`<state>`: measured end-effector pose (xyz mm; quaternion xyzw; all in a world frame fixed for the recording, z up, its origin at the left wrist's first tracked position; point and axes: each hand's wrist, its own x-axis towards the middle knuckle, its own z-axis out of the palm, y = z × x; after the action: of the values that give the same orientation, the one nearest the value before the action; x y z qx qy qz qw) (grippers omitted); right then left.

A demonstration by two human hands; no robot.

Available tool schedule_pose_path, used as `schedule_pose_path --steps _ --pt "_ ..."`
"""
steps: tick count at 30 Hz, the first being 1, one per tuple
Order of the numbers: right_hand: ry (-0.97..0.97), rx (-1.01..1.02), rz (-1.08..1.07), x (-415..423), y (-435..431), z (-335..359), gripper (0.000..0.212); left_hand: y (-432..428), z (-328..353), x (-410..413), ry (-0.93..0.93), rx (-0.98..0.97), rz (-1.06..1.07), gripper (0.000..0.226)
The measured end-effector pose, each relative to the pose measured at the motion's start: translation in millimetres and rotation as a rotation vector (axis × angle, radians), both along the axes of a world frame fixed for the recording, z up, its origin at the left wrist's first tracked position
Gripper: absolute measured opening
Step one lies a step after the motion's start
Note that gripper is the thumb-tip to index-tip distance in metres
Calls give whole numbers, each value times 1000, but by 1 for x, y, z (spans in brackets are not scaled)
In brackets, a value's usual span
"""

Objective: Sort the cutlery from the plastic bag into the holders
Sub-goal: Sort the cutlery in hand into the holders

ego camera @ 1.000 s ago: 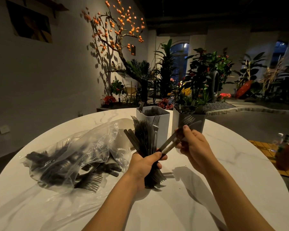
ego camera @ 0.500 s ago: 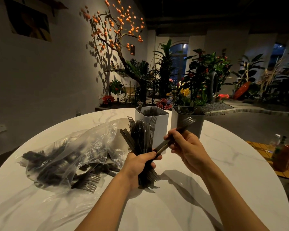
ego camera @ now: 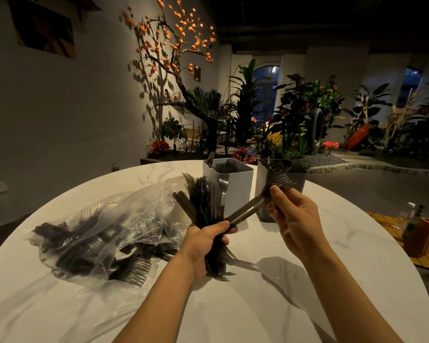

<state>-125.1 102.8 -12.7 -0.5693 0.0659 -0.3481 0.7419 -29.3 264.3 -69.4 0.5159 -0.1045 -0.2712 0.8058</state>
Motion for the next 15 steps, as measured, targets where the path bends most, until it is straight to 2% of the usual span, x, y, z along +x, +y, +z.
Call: schedule_pose_path --steps 2,5,7,9,11,15 --pt "-8 33 -28 1 -1 0 11 0 0 0 3 0 0 19" --pt "-10 37 -28 2 -1 0 11 0 0 0 1 3 -5 19" --pt "-4 18 46 2 1 -2 18 0 0 0 4 3 -6 18" --pt "25 -36 144 3 5 -4 25 1 0 1 6 6 -6 18" --pt "67 -105 187 5 11 -7 21 1 0 3 13 6 -5 18" --pt "111 -182 143 10 16 -8 20 1 0 5 35 12 0 18"
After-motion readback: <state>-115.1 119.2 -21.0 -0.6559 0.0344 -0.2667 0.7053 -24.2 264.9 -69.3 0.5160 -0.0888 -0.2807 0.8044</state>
